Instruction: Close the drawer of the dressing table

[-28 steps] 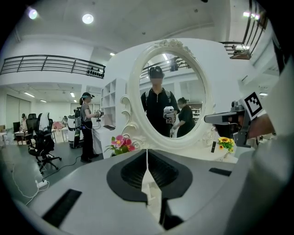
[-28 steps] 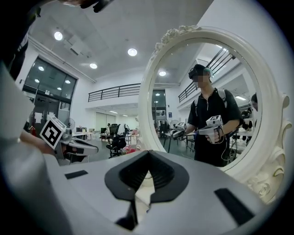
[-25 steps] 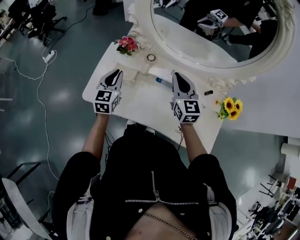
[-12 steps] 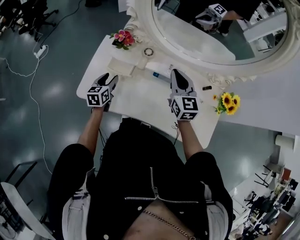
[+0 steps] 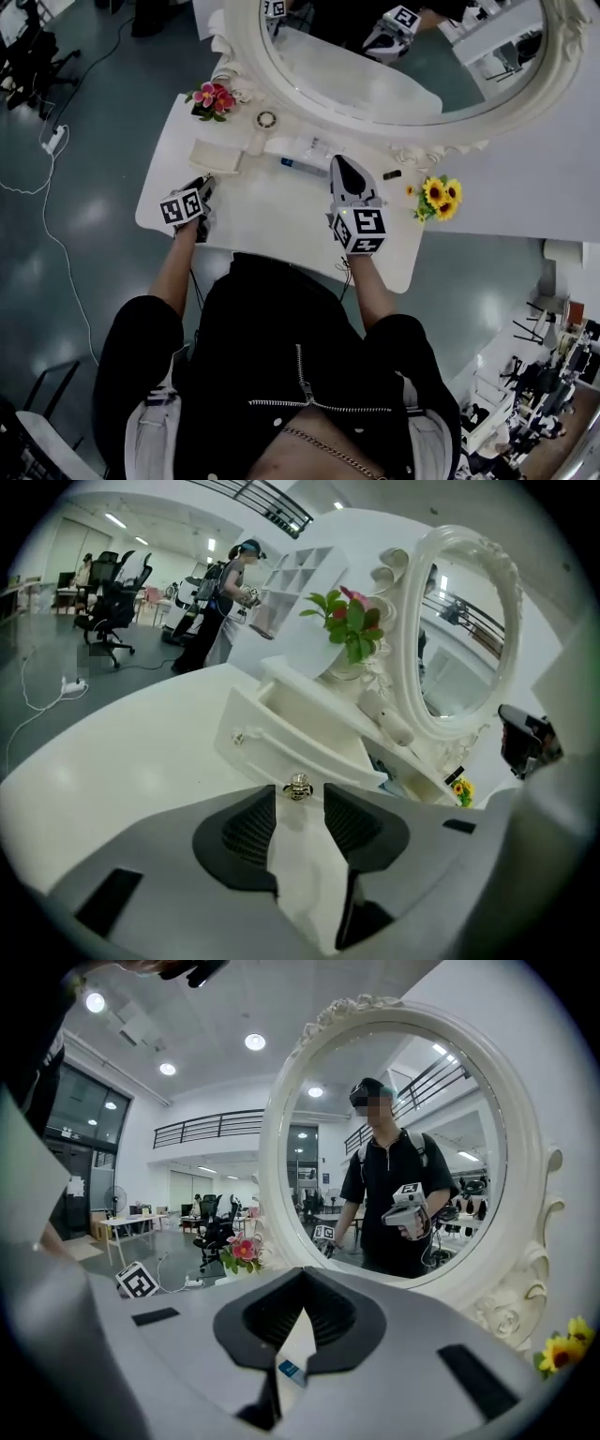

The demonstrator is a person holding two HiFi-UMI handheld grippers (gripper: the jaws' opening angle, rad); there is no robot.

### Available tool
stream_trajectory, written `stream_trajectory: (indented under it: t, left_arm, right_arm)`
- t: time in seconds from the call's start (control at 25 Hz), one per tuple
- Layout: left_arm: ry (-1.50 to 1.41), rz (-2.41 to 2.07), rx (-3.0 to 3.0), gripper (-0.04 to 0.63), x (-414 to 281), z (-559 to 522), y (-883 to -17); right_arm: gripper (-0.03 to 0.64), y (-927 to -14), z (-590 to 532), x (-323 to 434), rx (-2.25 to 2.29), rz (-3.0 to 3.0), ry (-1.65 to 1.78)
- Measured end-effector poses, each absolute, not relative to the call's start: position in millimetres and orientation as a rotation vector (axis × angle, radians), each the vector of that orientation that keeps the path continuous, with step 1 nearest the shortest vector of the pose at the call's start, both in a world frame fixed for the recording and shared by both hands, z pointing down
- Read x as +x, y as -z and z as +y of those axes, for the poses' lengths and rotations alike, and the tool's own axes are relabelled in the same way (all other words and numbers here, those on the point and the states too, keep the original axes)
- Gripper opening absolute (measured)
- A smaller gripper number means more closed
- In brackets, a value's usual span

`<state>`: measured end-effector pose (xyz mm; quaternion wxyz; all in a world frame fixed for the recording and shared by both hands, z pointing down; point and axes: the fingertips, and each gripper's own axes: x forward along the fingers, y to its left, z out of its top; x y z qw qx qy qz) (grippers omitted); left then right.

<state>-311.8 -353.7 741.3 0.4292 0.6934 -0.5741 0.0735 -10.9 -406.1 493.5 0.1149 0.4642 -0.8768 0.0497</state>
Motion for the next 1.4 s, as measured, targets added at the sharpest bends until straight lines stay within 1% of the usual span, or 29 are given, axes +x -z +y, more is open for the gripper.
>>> stream_trajectory:
  t: [0.12, 0.24, 0.48, 0.76, 1.4]
  left_arm:
    - [-0.173, -1.398, 1.711, 0.151, -308, -362, -751]
    - [-0.198, -1.383, 1.735, 0.110, -305, -365, -752]
    - [-0.294, -1.392, 1.788, 0.107, -303, -365, -750]
    - [-0.291, -1.420, 1.829, 0.107, -307, -375, -737]
    - [-0.374, -1.391, 1.844, 0.107, -303, -411, -745]
  right_arm:
    - [0.006, -493, -407, 0, 1.399, -2.547, -0.149]
    - [0.006, -495, -407, 9, 1.430, -2.528, -0.161]
    - [0.006, -495, -407, 13, 1.451, -2.514, -0.168]
    - [0.006, -493, -407, 12, 1.455, -2.514, -0.165]
    - [0.006, -493, -406, 31, 1.540, -2.464, -0.181]
